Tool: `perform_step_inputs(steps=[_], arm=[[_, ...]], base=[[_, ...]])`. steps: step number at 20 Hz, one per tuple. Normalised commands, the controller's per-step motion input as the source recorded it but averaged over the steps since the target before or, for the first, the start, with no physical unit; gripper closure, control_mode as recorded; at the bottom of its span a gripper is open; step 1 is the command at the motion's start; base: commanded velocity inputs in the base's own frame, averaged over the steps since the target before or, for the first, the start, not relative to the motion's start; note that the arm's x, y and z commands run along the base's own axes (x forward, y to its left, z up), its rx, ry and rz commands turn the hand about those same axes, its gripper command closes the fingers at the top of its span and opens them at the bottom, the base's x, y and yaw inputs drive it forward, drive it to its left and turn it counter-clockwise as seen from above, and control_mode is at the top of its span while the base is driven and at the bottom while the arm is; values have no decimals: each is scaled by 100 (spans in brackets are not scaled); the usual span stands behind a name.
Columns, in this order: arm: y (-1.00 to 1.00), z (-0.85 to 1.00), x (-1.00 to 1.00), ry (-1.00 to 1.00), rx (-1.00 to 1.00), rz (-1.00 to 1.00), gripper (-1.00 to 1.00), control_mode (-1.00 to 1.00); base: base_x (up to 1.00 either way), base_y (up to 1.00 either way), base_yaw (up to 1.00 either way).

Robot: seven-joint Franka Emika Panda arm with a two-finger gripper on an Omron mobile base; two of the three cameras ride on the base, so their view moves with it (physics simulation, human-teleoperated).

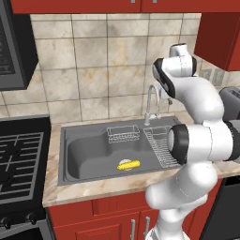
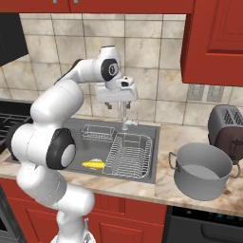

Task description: Dump the corn from the pot into the sink. Then turn on the water and wash the corn. Then turn off the water and put the corn back in the pot.

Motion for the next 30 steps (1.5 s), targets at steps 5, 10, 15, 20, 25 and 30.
perform_step_inputs(steps=[5,10,15,20,25,30], arm=[[45,-47,-21,-3,1,-5,-100,-100],[75,-55,-1,-1,1,0,-100,-100],[66,-12,2,0,0,0,-100,-100],[58,-20,17,0,0,-9,-100,-100],[35,-18,6,0,0,-11,-100,-100],[3,-19,7,0,1,-12,-100,-100]], base=[[0,0,0],[0,0,0],[0,0,0],[0,0,0],[0,0,0],[0,0,0]])
